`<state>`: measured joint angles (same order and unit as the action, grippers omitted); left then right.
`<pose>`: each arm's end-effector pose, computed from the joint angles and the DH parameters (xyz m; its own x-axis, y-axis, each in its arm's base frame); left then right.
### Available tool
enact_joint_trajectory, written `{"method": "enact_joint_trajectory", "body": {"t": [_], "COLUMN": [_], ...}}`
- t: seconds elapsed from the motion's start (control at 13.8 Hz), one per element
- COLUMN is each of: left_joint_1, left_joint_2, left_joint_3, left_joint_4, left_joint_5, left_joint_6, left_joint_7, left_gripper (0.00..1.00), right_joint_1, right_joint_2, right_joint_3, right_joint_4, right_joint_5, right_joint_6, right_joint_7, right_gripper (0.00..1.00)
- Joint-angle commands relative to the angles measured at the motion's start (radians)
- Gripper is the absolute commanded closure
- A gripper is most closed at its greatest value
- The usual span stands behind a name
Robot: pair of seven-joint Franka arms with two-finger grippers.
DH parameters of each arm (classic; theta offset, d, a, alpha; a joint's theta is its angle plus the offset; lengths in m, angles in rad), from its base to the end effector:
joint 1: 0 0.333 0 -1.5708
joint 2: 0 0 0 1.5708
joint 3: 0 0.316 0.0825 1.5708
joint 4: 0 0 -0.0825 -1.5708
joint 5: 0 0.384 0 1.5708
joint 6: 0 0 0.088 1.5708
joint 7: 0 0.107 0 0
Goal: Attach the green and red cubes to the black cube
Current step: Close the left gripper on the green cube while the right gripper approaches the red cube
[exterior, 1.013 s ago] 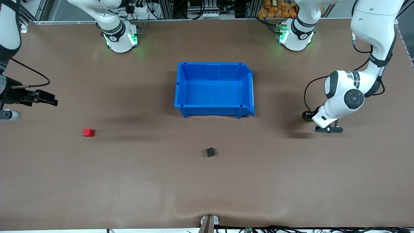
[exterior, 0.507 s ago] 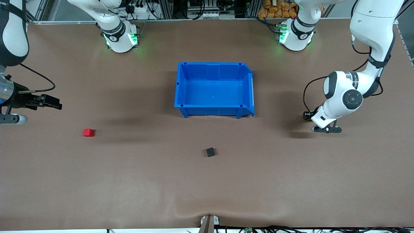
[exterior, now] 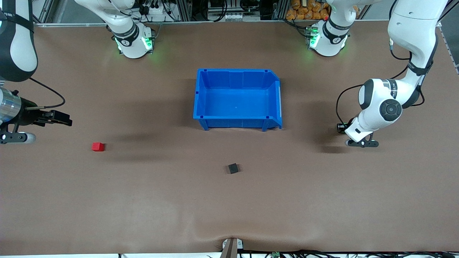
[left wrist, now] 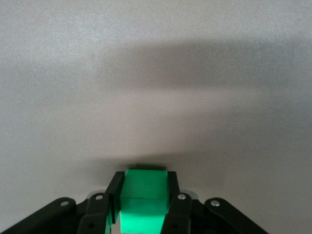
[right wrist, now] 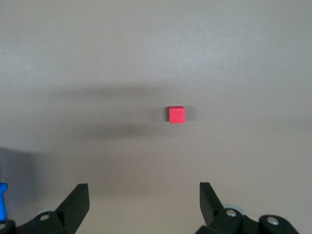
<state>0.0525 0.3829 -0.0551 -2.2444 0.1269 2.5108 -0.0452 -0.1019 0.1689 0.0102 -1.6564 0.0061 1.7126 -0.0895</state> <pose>0.5303 -0.0033 0.1853 0.9917 -0.0583 -0.1148 -0.0640 -0.9968 -0.0471 0.5997 -0.0549 0.4976 0.9938 -0.0024 -0.1113 -0.0044 -0.9998 -0.0176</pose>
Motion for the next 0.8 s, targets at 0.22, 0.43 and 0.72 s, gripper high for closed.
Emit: {"method": "enact_joint_trajectory", "body": {"t": [0.22,0.43,0.72], "left_joint_1": [0.006,0.000,0.007], "left_joint_2": [-0.009,-0.016,-0.045], "left_joint_3": [-0.006,-0.009,-0.011], "left_joint_4": [-0.006,-0.003,-0.003], "left_joint_5": [0.019,0.016,0.016], "left_joint_6": [0.014,0.010,-0.013], "left_joint_7": [-0.015,-0.038,-0.035], "left_gripper": [1.00,1.00,1.00], "right_joint_1": [-0.012,-0.010,-0.012], "right_joint_2": [0.021,0.041,0.052], "right_joint_3": [0.008,0.008,0.008], "right_joint_4": [-0.006,-0.006,-0.006], "right_joint_5": [0.002,0.002,0.002], "right_joint_6": [0.022,0.035,0.044], "right_joint_7": [-0.001,-0.001,-0.001], "right_gripper": [0.00,0.00,0.00]}}
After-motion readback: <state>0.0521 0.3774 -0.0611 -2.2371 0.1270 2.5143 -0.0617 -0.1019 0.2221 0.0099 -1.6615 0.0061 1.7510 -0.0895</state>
